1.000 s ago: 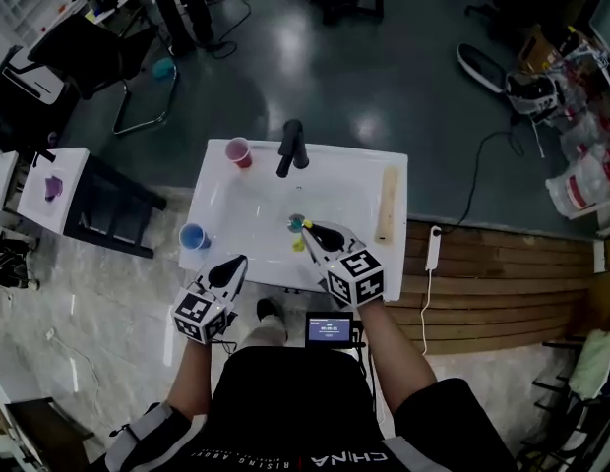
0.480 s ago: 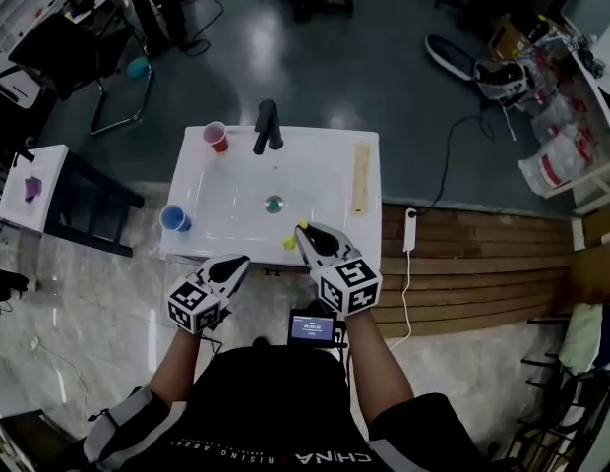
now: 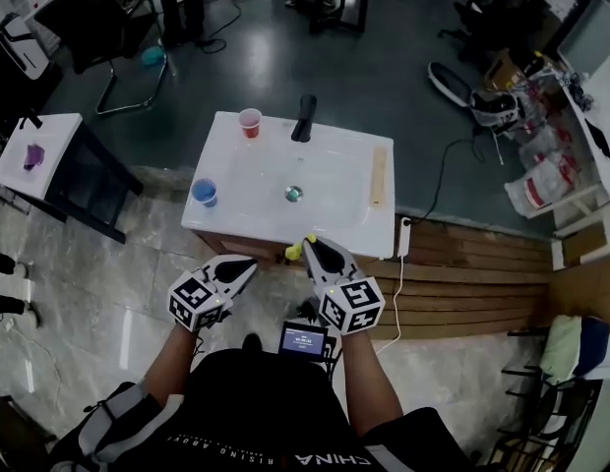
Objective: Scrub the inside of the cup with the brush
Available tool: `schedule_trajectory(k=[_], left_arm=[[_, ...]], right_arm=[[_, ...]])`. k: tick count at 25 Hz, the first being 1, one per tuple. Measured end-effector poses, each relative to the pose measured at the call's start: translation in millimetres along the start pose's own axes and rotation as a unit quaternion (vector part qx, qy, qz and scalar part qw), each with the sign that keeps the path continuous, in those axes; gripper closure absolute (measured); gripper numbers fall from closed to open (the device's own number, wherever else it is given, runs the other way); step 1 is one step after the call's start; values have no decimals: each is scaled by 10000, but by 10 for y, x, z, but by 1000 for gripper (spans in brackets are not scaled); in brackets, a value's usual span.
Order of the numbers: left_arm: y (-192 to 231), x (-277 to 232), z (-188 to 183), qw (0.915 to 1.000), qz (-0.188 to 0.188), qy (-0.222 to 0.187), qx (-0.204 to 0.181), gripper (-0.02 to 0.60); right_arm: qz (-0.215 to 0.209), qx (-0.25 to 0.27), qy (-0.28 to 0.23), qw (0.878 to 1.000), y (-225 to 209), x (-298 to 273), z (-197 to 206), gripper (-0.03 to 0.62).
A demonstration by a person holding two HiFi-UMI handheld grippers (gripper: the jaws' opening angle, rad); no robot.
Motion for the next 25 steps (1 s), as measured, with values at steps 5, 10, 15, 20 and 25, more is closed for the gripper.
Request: schedule_trajectory(k=[5, 10, 15, 20, 25], left_arm=[[-151, 305, 101, 9998, 98, -119, -122, 577], [-232, 562, 237, 9995, 139, -180, -227, 577], [-286, 748, 291, 9992, 169, -239, -255, 576], [-347, 810, 339, 9987, 269, -238, -366, 577], [-416, 786, 314, 9980, 362, -266, -455, 577]], right_arm=[[108, 168, 1, 9998, 376, 190, 111, 554], [213, 256, -67, 9994, 655, 331, 247, 554], [306, 300, -125, 9990, 860, 427, 346, 554], [398, 303, -164, 9986, 980, 519, 447, 554], [487, 327, -211, 9981, 990, 607, 447, 554]])
Point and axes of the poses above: the fingertips, and each gripper's own axes: x backward along the fingers, y to its left, z out of its underside, the point moved 2 cm from there along x, backward along the fingers, and after that the axes turned 5 degrees about -x, right-handed, at the moved point
